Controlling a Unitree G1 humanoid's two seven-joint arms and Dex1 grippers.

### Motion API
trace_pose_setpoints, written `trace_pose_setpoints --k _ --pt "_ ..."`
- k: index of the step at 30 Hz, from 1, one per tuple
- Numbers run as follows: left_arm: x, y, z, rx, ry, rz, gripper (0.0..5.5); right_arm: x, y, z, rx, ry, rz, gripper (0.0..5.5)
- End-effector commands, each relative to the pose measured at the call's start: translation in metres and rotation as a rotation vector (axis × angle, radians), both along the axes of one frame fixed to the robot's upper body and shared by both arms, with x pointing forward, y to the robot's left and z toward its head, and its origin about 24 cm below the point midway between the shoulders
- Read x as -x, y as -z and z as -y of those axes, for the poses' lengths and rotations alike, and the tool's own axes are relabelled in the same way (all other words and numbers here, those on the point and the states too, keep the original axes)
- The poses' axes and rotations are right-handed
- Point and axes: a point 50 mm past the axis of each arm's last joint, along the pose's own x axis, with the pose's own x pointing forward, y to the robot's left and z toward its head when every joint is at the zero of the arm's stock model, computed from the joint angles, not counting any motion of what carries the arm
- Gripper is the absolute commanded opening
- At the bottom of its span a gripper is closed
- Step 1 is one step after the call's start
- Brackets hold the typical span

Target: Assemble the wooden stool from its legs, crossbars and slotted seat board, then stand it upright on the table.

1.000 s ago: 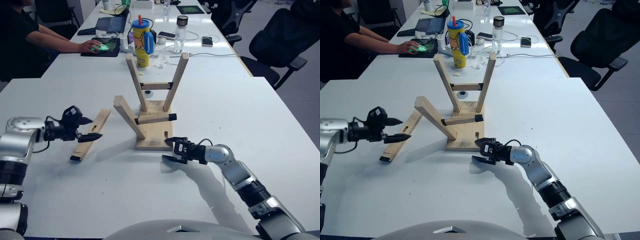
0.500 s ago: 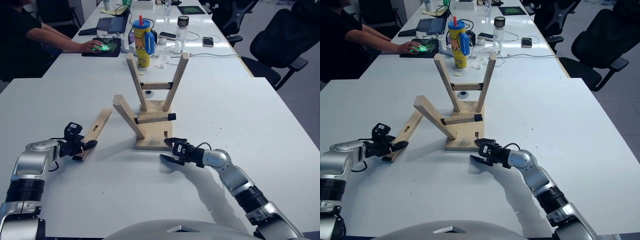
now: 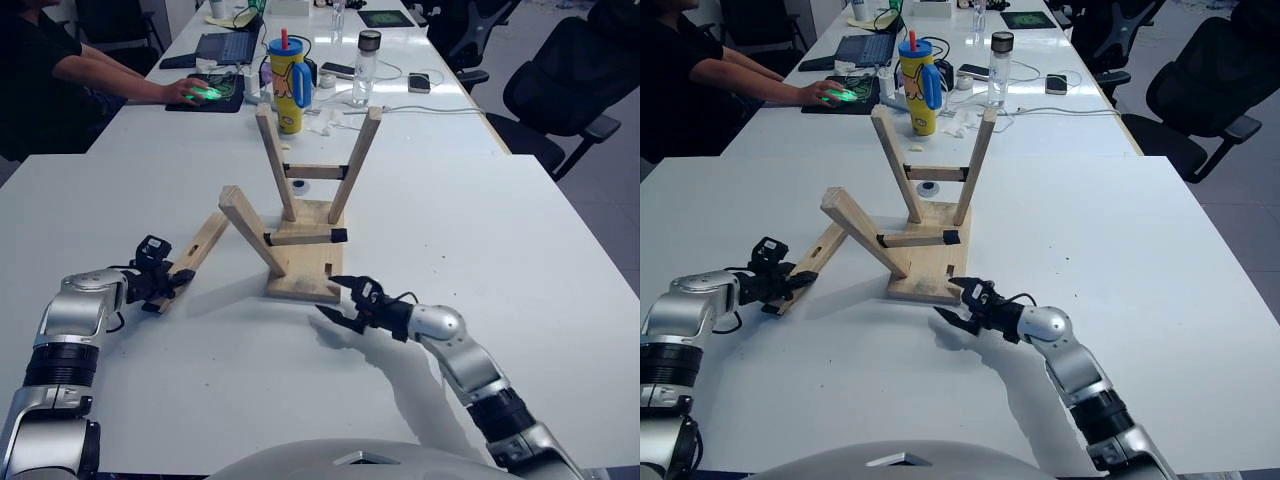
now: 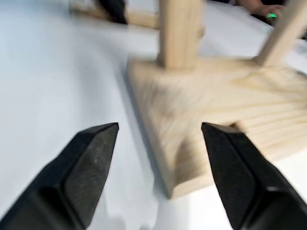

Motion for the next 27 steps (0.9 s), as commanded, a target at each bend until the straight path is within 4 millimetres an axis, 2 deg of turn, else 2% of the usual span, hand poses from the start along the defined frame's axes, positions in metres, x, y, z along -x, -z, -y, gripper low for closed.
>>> trace_pose_setpoints --k 1,4,6,8,11,13,14,17,19,21,23,27 --pt "-0.031 -0.072 0.010 0.236 0.029 0.355 2.04 0.009 -0.011 0.014 -0.083 0.067 -0.099 3.20" --pt "-0.037 -0.114 0.015 0.459 0.059 0.504 2.04 0.012 -0.011 0.032 -0.132 0.095 -0.195 3.20" --pt "-0.032 -0.141 0.021 0.596 0.142 0.588 2.04 0.013 -0.016 0.041 -0.165 0.076 -0.247 3.20" --pt "-0.017 -0.176 0.035 0.757 0.323 0.652 2.04 0.015 -0.025 0.049 -0.209 0.040 -0.288 3.20" --pt "0.009 -0.223 0.064 0.891 0.618 0.667 2.04 0.017 -0.041 0.057 -0.300 -0.004 -0.320 3.20" --pt "0.026 -0.240 0.080 0.912 0.778 0.631 2.04 0.015 -0.050 0.062 -0.340 -0.021 -0.323 3.20" --pt "0.031 -0.243 0.086 0.905 0.830 0.604 2.04 0.015 -0.053 0.063 -0.357 -0.031 -0.326 3.20" --pt "0.049 -0.246 0.110 0.937 1.002 0.506 2.04 0.019 -0.064 0.067 -0.417 -0.078 -0.348 3.20" --pt "0.054 -0.242 0.129 1.017 1.080 0.439 2.04 0.021 -0.072 0.071 -0.463 -0.089 -0.343 3.47" --pt "0.055 -0.220 0.154 1.073 1.108 0.323 2.04 0.025 -0.079 0.073 -0.510 -0.129 -0.359 3.79" --pt "0.059 -0.190 0.173 1.092 1.089 0.197 2.04 0.030 -0.086 0.072 -0.549 -0.207 -0.393 4.12" --pt "0.063 -0.134 0.190 1.115 1.013 -0.007 2.04 0.035 -0.102 0.080 -0.647 -0.270 -0.411 4.64"
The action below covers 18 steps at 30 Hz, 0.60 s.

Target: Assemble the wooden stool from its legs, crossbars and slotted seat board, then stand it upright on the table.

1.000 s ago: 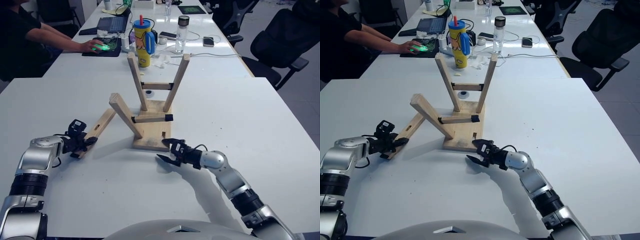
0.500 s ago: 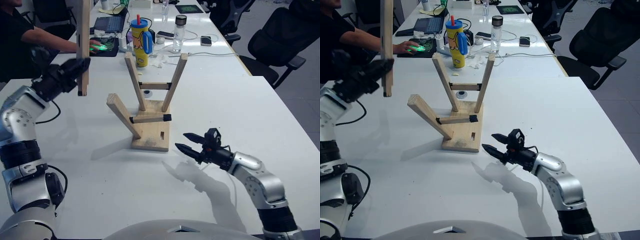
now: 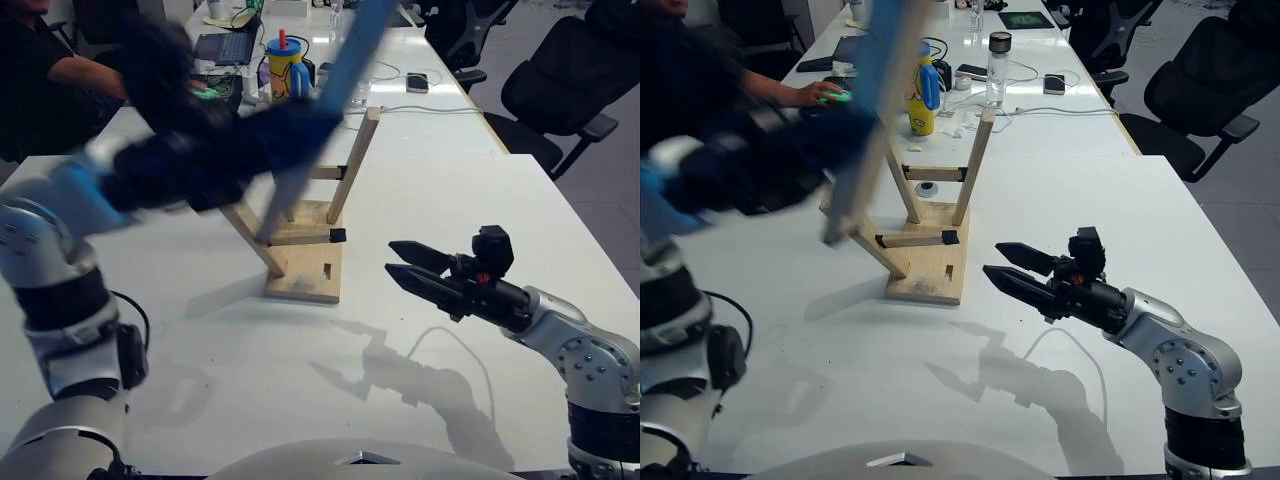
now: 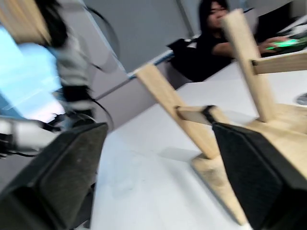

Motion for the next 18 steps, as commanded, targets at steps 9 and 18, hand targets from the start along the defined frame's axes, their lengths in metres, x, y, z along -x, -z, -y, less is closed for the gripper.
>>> trace_pose_setpoints --k 9,18 --pt "0.013 0.112 0.018 -0.243 0.127 -0.243 2.04 0.002 -0.042 0.013 -0.280 -0.097 -0.001 4.70" --pt "0.006 0.118 0.012 -0.300 0.139 -0.190 2.04 0.000 -0.024 0.008 -0.186 -0.120 -0.080 3.72"
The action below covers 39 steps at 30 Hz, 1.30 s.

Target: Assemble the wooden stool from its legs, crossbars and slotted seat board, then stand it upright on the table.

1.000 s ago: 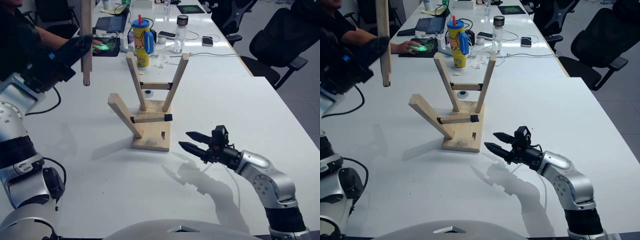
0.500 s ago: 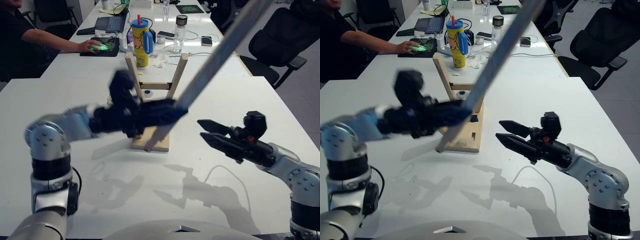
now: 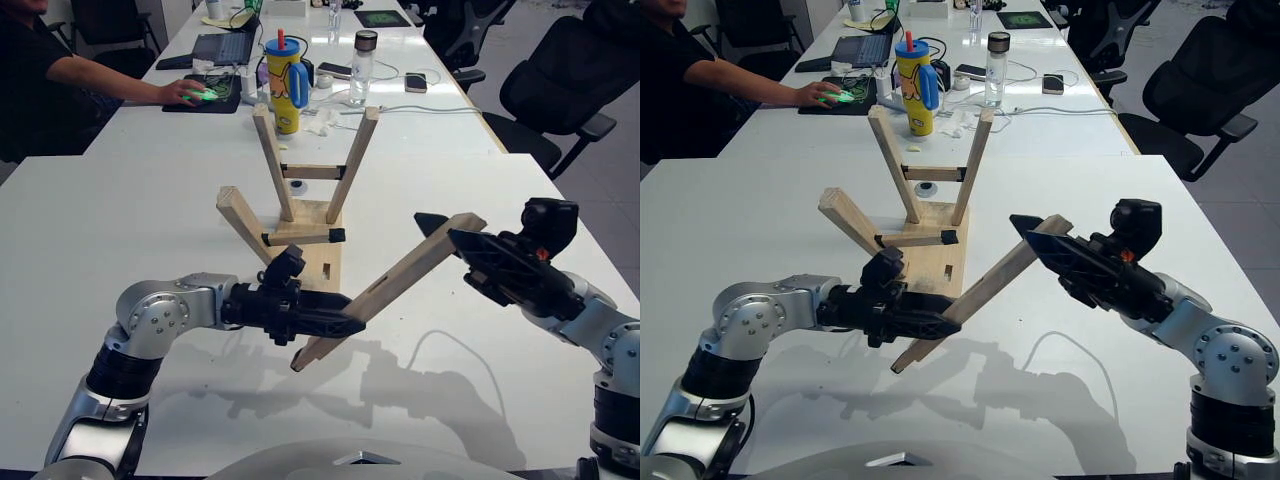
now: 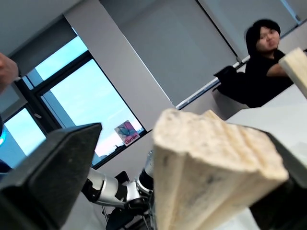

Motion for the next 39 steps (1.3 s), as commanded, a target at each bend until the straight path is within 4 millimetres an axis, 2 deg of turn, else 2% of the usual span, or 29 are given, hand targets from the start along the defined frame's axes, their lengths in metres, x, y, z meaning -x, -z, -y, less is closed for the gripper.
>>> trace_pose_setpoints --k 1,6,11,15,16,19,22,25,30,32,36,39 --pt "-0.005 -0.004 -0.002 -0.022 -0.013 0.051 2.04 0.001 0.005 -0.001 0.063 -0.025 -0.010 3.57" --pt "-0.005 -0.006 -0.001 -0.019 -0.009 0.070 2.04 0.001 0.012 -0.001 0.107 -0.033 -0.029 2.84" --pt "-0.006 -0.003 -0.002 -0.057 -0.025 0.135 2.04 -0.003 0.009 0.002 0.092 -0.012 -0.017 2.07" --pt "-0.015 0.005 -0.006 -0.086 -0.118 0.200 2.04 -0.004 0.007 0.004 0.061 0.002 0.007 2.07" --pt "-0.017 0.005 -0.008 -0.078 -0.135 0.182 2.40 -0.004 0.008 0.005 0.068 0.008 0.007 2.07" --pt "-0.020 0.007 -0.010 -0.092 -0.165 0.153 2.72 -0.007 0.016 0.007 0.160 0.044 0.004 2.07" --pt "-0.020 0.008 -0.018 -0.084 -0.230 0.122 2.72 -0.011 0.019 0.018 0.252 0.083 0.017 2.05" --pt "-0.018 0.014 -0.025 -0.089 -0.303 0.117 2.72 -0.016 0.011 0.032 0.310 0.093 0.050 2.05" --pt "-0.014 0.016 -0.014 -0.056 -0.314 0.135 2.72 -0.018 0.005 0.033 0.291 0.027 0.060 2.05" --pt "-0.011 0.021 -0.014 -0.096 -0.314 0.156 2.72 -0.021 0.007 0.035 0.328 0.043 0.066 2.05" --pt "-0.007 0.041 -0.018 -0.276 -0.326 0.229 2.72 -0.035 -0.004 0.046 0.426 0.132 0.154 2.05" --pt "-0.008 0.054 -0.020 -0.360 -0.355 0.288 2.72 -0.049 -0.010 0.046 0.560 0.152 0.256 2.05"
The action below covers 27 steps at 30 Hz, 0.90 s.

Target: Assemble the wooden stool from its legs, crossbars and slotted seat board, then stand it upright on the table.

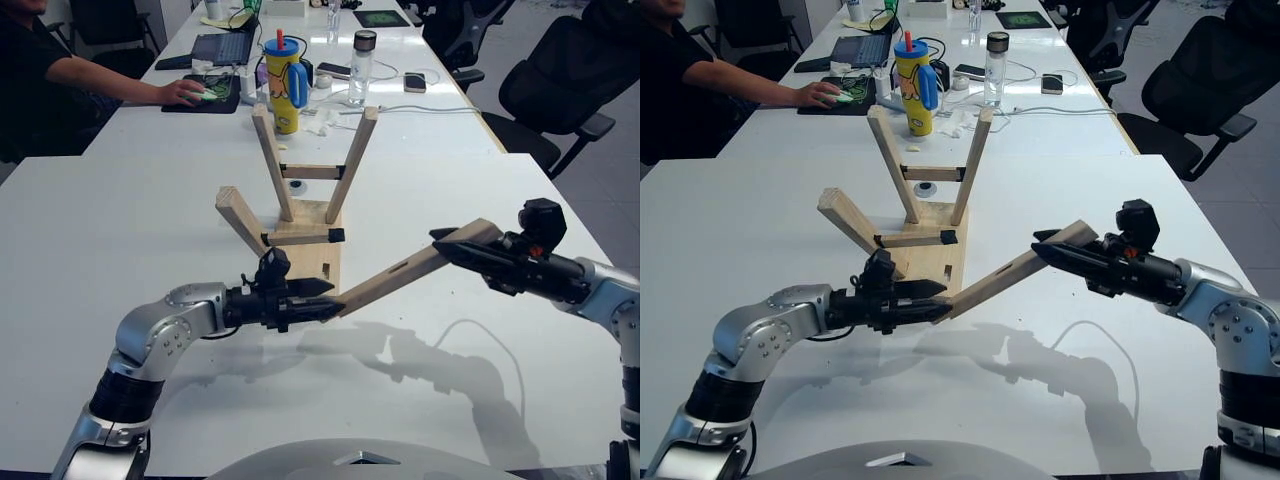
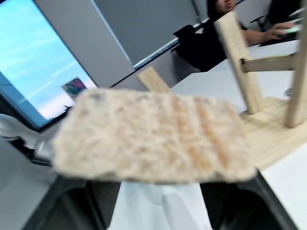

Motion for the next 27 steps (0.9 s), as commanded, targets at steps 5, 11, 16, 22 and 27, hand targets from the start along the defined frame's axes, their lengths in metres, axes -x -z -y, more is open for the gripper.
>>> trace_pose_setpoints --k 5,11,16,22,27 --pt "-0.019 0.022 -0.007 -0.158 -0.159 0.116 2.72 -0.039 -0.023 -0.003 0.194 -0.020 0.223 2.05" --pt "-0.028 0.036 -0.006 -0.299 -0.189 0.190 2.72 -0.059 -0.022 -0.020 0.215 -0.111 0.255 2.05" --pt "-0.020 0.055 -0.006 -0.421 -0.120 0.202 2.72 -0.070 -0.021 -0.032 0.226 -0.170 0.265 2.05" --pt "-0.020 0.061 -0.004 -0.449 -0.109 0.197 2.72 -0.077 -0.013 -0.042 0.310 -0.225 0.275 2.05" --pt "-0.018 0.064 -0.003 -0.461 -0.102 0.200 2.72 -0.084 -0.009 -0.046 0.390 -0.250 0.293 2.05"
